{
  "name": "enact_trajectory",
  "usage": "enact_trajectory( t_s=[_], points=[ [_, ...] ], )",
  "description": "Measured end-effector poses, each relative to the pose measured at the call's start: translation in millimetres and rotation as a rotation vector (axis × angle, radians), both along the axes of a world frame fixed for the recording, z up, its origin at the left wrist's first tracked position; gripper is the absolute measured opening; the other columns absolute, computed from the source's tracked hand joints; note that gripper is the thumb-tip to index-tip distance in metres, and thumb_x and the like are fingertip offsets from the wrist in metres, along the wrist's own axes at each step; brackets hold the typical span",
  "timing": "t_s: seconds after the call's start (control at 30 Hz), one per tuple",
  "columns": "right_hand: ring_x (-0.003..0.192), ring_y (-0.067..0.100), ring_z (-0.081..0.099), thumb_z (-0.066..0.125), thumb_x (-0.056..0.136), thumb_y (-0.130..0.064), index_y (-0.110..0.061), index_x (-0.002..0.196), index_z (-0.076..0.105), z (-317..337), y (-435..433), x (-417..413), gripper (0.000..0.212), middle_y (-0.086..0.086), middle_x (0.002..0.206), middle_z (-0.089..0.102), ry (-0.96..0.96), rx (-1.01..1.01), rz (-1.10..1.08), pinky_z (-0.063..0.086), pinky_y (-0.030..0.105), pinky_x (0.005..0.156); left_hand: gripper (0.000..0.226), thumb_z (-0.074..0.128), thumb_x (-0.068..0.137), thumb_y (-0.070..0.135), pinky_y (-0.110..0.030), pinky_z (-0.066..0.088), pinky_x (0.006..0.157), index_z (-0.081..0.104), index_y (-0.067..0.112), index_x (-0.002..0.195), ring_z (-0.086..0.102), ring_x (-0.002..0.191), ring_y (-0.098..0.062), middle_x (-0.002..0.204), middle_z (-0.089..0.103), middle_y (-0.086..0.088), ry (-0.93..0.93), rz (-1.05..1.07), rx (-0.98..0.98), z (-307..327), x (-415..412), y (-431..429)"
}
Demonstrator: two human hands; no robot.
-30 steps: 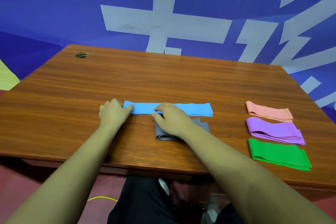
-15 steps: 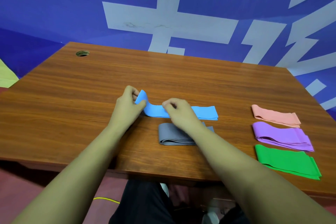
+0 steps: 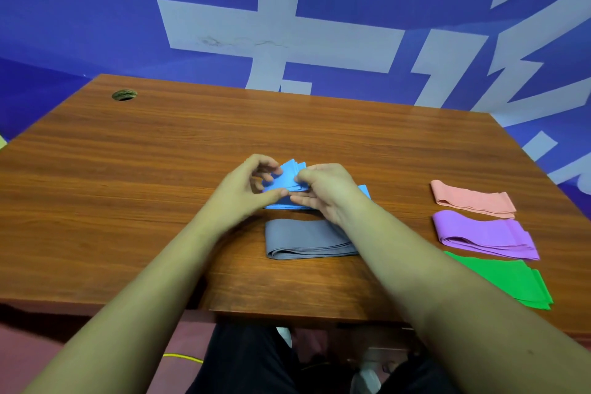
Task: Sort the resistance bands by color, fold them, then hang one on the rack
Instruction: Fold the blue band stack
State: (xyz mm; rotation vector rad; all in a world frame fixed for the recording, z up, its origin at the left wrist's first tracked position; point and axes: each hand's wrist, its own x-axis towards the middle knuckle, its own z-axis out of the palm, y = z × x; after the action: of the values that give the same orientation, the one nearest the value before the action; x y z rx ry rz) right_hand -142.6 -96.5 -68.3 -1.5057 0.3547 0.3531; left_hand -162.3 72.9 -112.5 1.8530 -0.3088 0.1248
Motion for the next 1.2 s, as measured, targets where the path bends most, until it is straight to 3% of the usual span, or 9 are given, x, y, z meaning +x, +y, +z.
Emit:
enact_trajectory(
  t_s=[0.1, 0.17, 0.27, 0.37, 0.53, 0.67, 0.9, 1.0, 1.2],
  points=[
    [0.066, 0.028, 0.069, 0.058, 0.086, 0.005, -0.001, 0.095, 0.058, 7, 0, -1, 0.011, 0.018, 0.083, 0.063, -0.029, 0.054, 0.034, 0.061, 0.033, 0.065, 0.07, 0.082, 0.07, 0.033, -0.015, 0.038, 0.098, 0.047, 0.028, 0.13, 0.048, 0.123, 0.003, 0.132, 0.055, 0.012, -0.003, -0.014, 0.145, -3, 8, 7],
    [0.071, 0.028, 0.07, 0.057, 0.086, 0.005, 0.001, 0.098, 0.06, 13, 0, -1, 0.013, 0.02, 0.087, 0.066, -0.058, 0.092, 0.063, 0.061, 0.034, 0.068, 0.073, 0.084, 0.074, 0.024, -0.02, 0.035, 0.107, 0.045, 0.028, 0.136, 0.045, 0.129, 0.005, 0.137, 0.053, 0.014, 0.057, -0.1, 0.177, -5, 15, 8],
    [0.077, 0.029, 0.07, 0.057, 0.088, 0.005, 0.002, 0.096, 0.062, 22, -1, 0, 0.01, 0.022, 0.09, 0.068, -0.078, 0.137, 0.083, 0.062, 0.034, 0.071, 0.061, 0.079, 0.079, 0.014, -0.033, 0.039, 0.111, 0.051, 0.026, 0.133, 0.054, 0.123, 0.0, 0.131, 0.06, 0.012, 0.112, -0.145, 0.147, -7, 22, 4],
    [0.075, 0.03, 0.07, 0.056, 0.088, 0.006, 0.002, 0.091, 0.061, 27, -5, 2, 0.008, 0.02, 0.083, 0.067, -0.094, 0.159, 0.077, 0.062, 0.035, 0.072, 0.054, 0.076, 0.076, 0.024, -0.042, 0.043, 0.106, 0.055, 0.029, 0.125, 0.058, 0.118, -0.009, 0.122, 0.065, 0.01, 0.126, -0.192, 0.136, -8, 25, -2],
    [0.065, 0.027, 0.069, 0.055, 0.087, 0.007, 0.001, 0.091, 0.06, 30, -21, 7, 0.009, 0.017, 0.079, 0.066, -0.103, 0.11, 0.005, 0.061, 0.031, 0.064, 0.052, 0.074, 0.07, 0.032, -0.026, 0.043, 0.084, 0.052, 0.026, 0.117, 0.058, 0.085, -0.001, 0.099, 0.066, 0.014, 0.136, -0.213, 0.051, -9, 27, -6],
    [0.069, 0.029, 0.072, 0.056, 0.086, 0.008, -0.003, 0.086, 0.059, 24, -42, 10, 0.011, 0.015, 0.077, 0.065, -0.064, -0.01, -0.022, 0.056, 0.027, 0.053, 0.053, 0.074, 0.069, 0.038, -0.036, 0.046, 0.085, 0.05, 0.027, 0.115, 0.057, 0.089, -0.013, 0.1, 0.061, -0.003, 0.085, -0.189, 0.144, -6, 31, 4],
    [0.054, 0.019, 0.07, 0.059, 0.086, 0.002, -0.002, 0.098, 0.062, 3, -54, 13, 0.013, 0.011, 0.084, 0.06, -0.012, -0.295, -0.039, 0.06, 0.029, 0.06, 0.056, 0.074, 0.072, 0.037, -0.043, 0.047, 0.094, 0.041, 0.037, 0.117, 0.056, 0.101, -0.018, 0.108, 0.056, 0.003, 0.043, -0.225, 0.412, -7, 32, 3],
    [0.055, 0.017, 0.064, 0.06, 0.084, -0.004, -0.01, 0.077, 0.059, -3, -63, 15, 0.01, 0.01, 0.077, 0.06, -0.086, -0.511, -0.023, 0.052, 0.027, 0.054, 0.051, 0.074, 0.075, 0.031, -0.039, 0.047, 0.091, 0.042, 0.033, 0.115, 0.055, 0.096, -0.015, 0.107, 0.056, 0.005, 0.029, -0.232, 0.415, -13, 31, 0],
    [0.063, 0.019, 0.057, 0.062, 0.074, -0.009, -0.009, 0.08, 0.066, -18, -73, 14, 0.007, 0.004, 0.072, 0.063, -0.188, -0.735, -0.017, 0.049, 0.033, 0.061, 0.034, 0.077, 0.079, 0.033, -0.026, 0.04, 0.078, 0.054, 0.029, 0.103, 0.051, 0.092, -0.006, 0.102, 0.057, 0.012, -0.053, -0.175, 0.481, -19, 34, -11]
  ],
)
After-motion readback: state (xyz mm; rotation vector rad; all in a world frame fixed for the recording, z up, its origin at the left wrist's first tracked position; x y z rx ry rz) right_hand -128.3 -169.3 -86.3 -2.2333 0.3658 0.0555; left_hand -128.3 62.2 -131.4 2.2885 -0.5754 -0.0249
